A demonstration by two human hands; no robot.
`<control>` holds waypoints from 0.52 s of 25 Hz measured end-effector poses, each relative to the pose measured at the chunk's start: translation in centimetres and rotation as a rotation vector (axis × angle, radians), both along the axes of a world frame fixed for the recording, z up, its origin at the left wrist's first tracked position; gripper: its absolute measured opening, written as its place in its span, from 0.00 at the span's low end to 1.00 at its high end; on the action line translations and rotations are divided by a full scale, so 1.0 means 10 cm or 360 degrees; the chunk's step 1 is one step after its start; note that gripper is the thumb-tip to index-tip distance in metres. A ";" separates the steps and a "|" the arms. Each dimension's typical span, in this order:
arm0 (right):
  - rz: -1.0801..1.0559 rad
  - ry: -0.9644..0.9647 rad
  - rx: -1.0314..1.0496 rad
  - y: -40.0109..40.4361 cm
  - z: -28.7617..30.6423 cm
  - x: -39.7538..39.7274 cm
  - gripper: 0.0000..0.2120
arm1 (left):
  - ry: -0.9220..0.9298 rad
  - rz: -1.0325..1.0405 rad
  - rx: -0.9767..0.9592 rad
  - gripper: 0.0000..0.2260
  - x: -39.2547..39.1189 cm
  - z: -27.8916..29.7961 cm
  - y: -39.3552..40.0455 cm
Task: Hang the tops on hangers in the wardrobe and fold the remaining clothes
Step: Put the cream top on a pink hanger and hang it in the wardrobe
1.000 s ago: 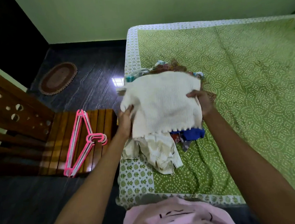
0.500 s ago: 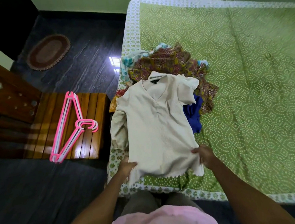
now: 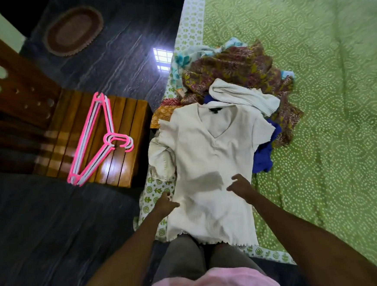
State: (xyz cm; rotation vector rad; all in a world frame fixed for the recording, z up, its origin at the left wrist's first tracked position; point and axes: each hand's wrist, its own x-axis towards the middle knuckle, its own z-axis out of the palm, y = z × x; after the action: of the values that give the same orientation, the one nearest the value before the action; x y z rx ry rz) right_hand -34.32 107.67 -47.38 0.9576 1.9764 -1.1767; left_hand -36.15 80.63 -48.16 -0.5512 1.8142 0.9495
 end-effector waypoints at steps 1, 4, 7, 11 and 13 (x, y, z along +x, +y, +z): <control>0.0087 0.0074 -0.0023 -0.16 0.00 -0.21 0.16 | 0.0046 0.0040 0.0016 0.32 -0.10 0.00 -0.03; 0.0355 0.0220 -0.0109 -0.73 -0.07 -0.79 0.13 | 0.0201 0.0181 0.0074 0.30 -0.41 -0.07 -0.22; 0.0558 0.0291 -0.0225 -1.38 -0.18 -1.24 0.09 | 0.0358 0.0245 0.0031 0.27 -0.67 -0.19 -0.50; 0.0654 0.0326 -0.0259 -2.19 -0.42 -1.70 0.06 | 0.0662 0.0404 -0.0065 0.18 -1.02 -0.40 -0.90; 0.0784 0.0357 -0.0222 -2.55 -0.56 -1.91 0.06 | 0.0805 0.0451 -0.0287 0.18 -1.19 -0.57 -1.21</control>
State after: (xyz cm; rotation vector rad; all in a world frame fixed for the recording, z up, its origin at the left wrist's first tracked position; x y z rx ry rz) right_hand -53.38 82.13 -52.98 0.2470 2.1051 -1.1477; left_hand -48.08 68.55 -53.88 -0.7430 2.3324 1.2016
